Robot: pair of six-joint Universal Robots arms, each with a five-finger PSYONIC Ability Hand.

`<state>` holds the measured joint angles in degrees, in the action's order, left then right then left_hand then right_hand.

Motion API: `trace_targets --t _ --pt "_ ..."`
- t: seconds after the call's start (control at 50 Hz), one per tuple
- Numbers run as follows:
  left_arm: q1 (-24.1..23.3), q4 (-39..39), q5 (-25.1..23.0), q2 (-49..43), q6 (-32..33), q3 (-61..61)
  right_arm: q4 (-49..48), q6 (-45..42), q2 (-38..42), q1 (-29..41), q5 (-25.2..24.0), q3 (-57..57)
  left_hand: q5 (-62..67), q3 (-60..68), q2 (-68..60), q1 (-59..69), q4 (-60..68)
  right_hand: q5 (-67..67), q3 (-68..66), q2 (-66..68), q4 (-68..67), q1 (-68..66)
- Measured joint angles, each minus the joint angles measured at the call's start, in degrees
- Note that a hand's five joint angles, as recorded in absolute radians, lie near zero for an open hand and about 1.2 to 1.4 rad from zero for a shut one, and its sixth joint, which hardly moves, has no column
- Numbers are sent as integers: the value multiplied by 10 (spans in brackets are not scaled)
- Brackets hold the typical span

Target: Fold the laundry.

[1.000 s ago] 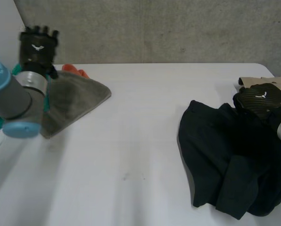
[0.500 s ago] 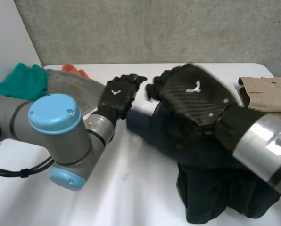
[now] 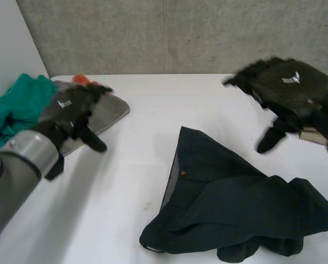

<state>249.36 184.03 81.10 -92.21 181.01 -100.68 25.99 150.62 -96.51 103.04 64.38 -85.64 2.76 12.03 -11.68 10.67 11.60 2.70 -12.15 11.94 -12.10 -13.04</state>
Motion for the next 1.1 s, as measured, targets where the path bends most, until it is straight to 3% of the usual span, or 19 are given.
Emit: trace_targets --t 0.1,0.22,0.38,0.6,0.7,0.8,0.86,1.0,1.08,1.1 --pt "-49 -62 -14 20 0 -36 66 -160 -13 -28 33 -46 0 0 0 0 0 0 0 0 0 0" --pt "-109 -116 -12 17 1 -54 61 -230 -10 -43 75 -117 2 10 -16 25 16 23 -26 27 -27 -2" --pt "-161 -164 -10 9 1 -58 -13 -226 -1 -71 80 -192 2 16 -21 29 24 42 -43 40 -44 -10" --pt "-204 -157 -4 -74 1 -45 -45 -212 20 -85 66 -222 21 32 -36 46 38 163 -166 168 -168 -157" --pt "-221 -121 11 -131 1 -23 -59 -197 31 -84 56 -224 103 108 -112 127 114 182 -187 188 -188 -176" --pt "-244 -88 35 -175 1 11 -81 -166 39 -81 52 -216 260 267 -272 298 273 188 -199 199 -199 -185" --pt "-258 -72 59 -207 2 43 -95 -140 44 -79 53 -200 508 521 -527 524 530 179 -189 189 -189 -179" --pt "-264 -52 111 -254 5 113 -71 -121 42 -79 60 -153 530 551 -564 531 566 75 -96 99 -94 -91" --pt "-258 -43 135 -269 15 155 -21 -132 32 -81 62 -130 530 553 -565 531 566 71 -93 99 -91 -91" --pt "-253 -39 146 -276 28 179 38 -152 18 -83 61 -112 530 553 -565 531 566 72 -93 99 -91 -91"
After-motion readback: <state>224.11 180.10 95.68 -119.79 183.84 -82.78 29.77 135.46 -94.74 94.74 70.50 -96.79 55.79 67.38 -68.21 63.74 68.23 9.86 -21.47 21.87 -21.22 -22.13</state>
